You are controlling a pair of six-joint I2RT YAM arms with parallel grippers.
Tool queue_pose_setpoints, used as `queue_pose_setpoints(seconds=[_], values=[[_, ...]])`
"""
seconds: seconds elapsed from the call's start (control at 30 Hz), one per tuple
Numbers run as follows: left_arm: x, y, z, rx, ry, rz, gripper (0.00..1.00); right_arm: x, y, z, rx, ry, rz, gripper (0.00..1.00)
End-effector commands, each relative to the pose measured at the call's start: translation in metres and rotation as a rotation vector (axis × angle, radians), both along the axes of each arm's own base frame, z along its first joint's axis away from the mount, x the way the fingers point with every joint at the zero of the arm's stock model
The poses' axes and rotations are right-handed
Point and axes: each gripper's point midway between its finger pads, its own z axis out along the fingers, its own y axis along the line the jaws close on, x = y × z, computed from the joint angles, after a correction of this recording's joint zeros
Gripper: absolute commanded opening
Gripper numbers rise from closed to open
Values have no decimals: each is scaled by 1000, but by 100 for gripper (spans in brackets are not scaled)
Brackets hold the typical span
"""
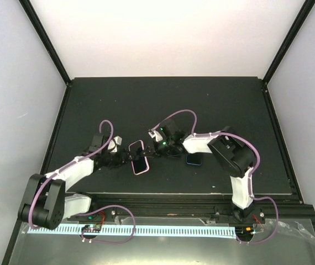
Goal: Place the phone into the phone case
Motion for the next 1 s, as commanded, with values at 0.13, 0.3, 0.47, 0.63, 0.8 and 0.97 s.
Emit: queue_pose_setpoints(seconds=[0.13, 0.3, 0.47, 0.63, 0.8, 0.97], values=[[-5, -31, 77, -335, -177, -114, 65, 3, -17, 97, 261, -186, -4, 1], [-8, -38, 109, -413, -276, -169, 66, -14, -24, 131, 393, -187, 15, 1], [-16, -44, 127, -487, -316, -213, 53, -23, -27, 156, 488, -176, 23, 2], [-23, -45, 137, -523, -333, -218, 23, -23, -29, 163, 496, -184, 17, 7], [-33, -47, 152, -557, -372, -262, 7, -18, -33, 167, 440, -239, 13, 23], [-40, -48, 160, -582, -394, -300, 2, -6, -40, 175, 429, -262, -7, 52]])
